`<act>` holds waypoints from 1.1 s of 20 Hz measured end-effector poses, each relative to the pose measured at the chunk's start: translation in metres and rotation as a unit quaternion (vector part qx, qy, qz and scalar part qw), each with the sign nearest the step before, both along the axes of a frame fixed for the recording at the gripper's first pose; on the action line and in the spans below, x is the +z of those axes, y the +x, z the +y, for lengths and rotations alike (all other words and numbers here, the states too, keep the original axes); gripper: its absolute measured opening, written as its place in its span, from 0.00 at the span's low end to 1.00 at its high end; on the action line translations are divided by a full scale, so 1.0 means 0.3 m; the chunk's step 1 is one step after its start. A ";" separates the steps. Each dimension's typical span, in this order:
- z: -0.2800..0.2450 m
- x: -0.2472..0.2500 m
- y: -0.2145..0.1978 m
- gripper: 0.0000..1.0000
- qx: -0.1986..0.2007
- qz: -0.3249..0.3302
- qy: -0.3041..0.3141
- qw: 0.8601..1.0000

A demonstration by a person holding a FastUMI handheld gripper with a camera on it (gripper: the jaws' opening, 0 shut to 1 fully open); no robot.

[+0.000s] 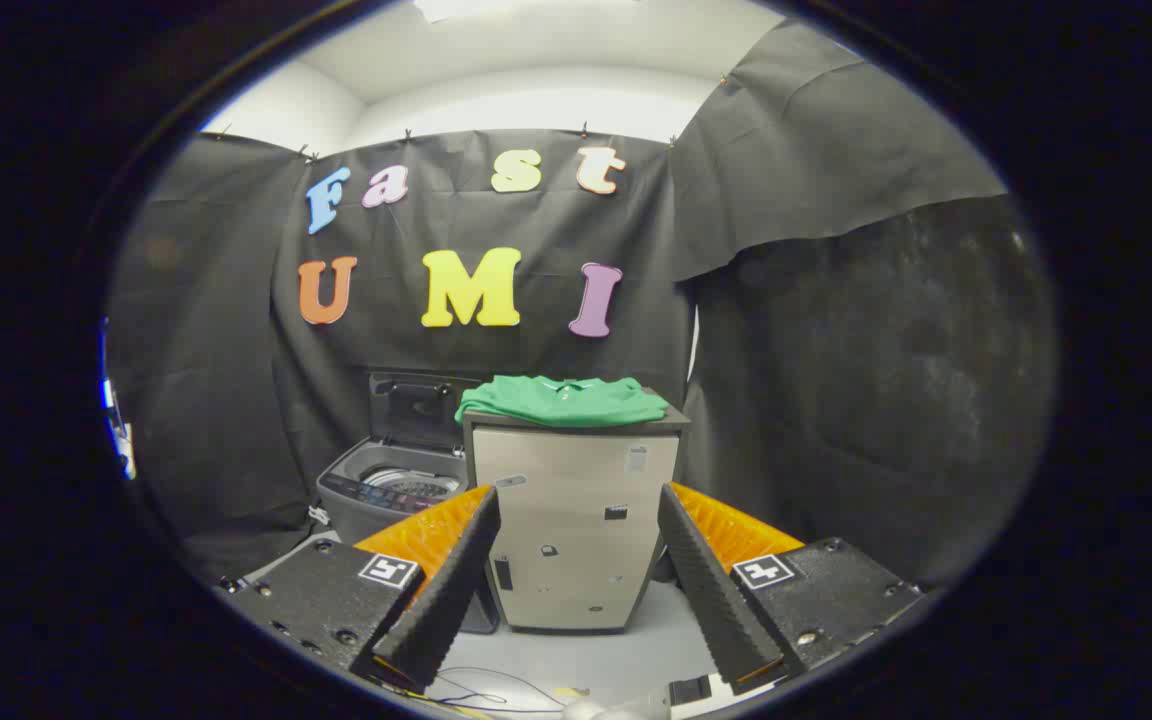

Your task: Put the clothes into the washing machine and then close the washing machine lid.

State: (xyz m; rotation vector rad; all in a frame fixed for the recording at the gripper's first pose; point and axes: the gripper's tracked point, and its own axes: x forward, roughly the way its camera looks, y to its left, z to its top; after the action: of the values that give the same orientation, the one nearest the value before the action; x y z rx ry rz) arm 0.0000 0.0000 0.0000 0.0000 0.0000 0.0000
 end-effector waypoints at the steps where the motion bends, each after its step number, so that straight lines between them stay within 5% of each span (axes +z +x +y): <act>1: -0.001 -0.003 0.001 0.99 0.000 0.001 0.000 1.000; 22: 0.013 -0.014 0.018 0.99 0.002 0.006 0.002 1.000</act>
State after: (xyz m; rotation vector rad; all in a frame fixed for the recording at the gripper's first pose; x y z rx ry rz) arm 0.0053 0.0039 -0.0042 0.0032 0.0114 0.0042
